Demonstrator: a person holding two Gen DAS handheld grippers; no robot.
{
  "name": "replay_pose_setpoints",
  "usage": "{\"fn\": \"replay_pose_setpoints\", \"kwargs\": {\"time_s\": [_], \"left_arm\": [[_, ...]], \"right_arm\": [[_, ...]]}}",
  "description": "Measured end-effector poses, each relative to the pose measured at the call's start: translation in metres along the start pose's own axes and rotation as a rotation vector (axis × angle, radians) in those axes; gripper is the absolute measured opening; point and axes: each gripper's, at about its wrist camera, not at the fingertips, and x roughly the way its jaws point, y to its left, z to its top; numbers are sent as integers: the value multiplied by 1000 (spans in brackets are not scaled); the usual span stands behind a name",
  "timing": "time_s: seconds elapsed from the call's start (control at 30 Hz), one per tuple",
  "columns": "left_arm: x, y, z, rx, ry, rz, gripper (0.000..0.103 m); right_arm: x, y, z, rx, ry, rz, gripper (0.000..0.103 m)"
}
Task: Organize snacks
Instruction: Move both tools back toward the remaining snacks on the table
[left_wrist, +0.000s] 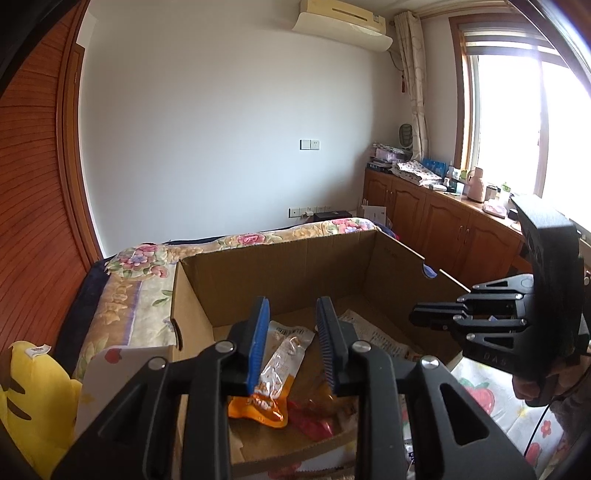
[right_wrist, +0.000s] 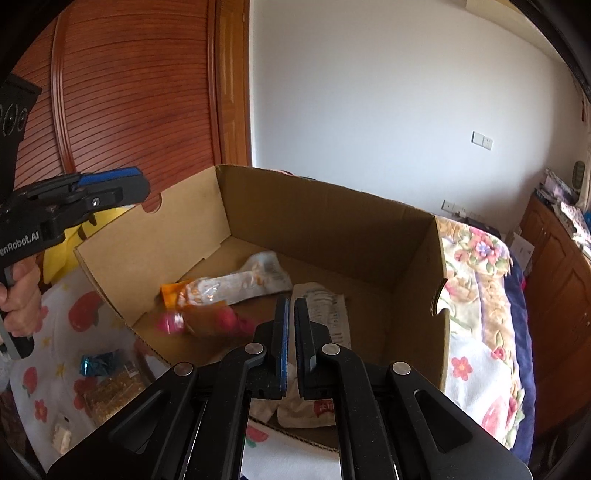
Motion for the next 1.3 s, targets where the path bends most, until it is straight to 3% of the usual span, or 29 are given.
{"fn": "replay_pose_setpoints", "kwargs": {"time_s": [0.4,0.8,1.3], "left_arm": [[-14,-5,-5,17,10,15,26],[-64,-14,-31,12,28,30,26],[-101,-25,-114,-15,142,39,30]], "right_arm": [[-17,8,1,15,-11,0,1],[-76,26,-17,35,-29,23,3],[-91,77,-99,111,61,96,32]]}}
